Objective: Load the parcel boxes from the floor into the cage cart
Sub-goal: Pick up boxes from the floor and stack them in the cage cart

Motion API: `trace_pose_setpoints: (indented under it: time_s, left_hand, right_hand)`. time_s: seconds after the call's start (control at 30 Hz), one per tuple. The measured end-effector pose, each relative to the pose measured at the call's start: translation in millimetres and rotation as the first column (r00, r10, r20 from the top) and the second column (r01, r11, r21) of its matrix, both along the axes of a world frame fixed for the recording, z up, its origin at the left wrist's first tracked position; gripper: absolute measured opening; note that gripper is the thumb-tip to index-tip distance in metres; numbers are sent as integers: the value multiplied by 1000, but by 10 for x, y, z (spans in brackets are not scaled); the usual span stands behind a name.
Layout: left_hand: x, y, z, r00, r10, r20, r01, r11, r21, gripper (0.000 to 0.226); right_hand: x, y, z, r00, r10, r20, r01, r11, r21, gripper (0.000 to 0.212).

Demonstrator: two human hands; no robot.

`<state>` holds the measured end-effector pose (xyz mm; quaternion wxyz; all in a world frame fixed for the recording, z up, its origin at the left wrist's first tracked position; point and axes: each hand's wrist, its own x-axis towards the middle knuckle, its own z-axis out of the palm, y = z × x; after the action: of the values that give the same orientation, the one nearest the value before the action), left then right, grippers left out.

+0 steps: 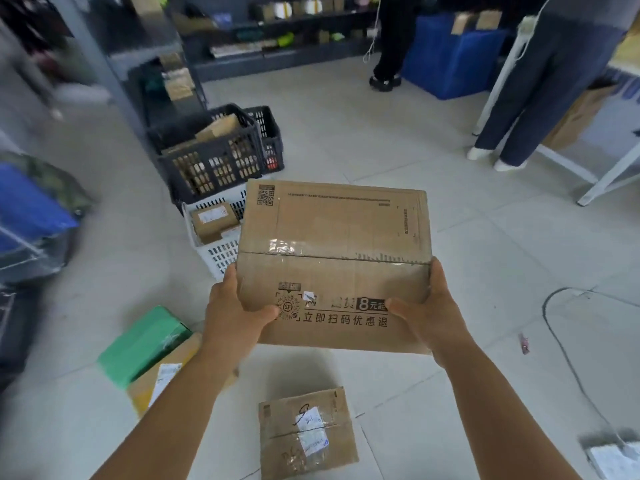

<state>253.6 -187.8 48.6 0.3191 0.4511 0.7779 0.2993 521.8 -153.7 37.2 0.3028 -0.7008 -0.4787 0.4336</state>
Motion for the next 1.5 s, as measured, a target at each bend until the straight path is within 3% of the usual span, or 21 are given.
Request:
trace_pose_setpoints:
  time_s: [0.37,0.67,0.77,0.87,1.0,1.2,1.3,1.5]
  left_hand:
    - [-808,-1307,833,918,394,46,-396,904,164,97]
    - [-1464,-2670,1249,727,686,15,-665,699,262,92]
    - [-1755,-3172,1377,665,747,7,-713,631,306,92]
    - [-2049,-3690,1507,588,809,22,-766,547,337,99]
    - [-2436,-4422,1660,485,874,10,-808,443,389,94]
    - [-3012,-5477,1820,361,931,48,-849,307,431,96]
    - [-3208,-5885,1867,300,954,28,-850,254,461,90]
    - [-3501,-6641,1862,141,990,6,-869,121,479,93]
  right_hand:
    - [-1107,-221,922,903,428,-38,-416,894,163,71]
    - [-2403,-831,1419,711,702,-27,-678,696,239,98]
    - [-2909,-1150,1569,619,785,-25,-748,599,285,89]
    - [-3424,-1525,1722,537,844,8,-805,509,305,89]
    - [-4118,-2144,1899,443,896,-22,-833,421,359,65]
    - [-5086,-3072,2031,331,943,-29,-860,314,403,98]
    - [-5442,-3446,2119,259,965,-39,-870,250,425,80]
    - [-6131,-4172,2141,108,993,-40,-898,115,424,74]
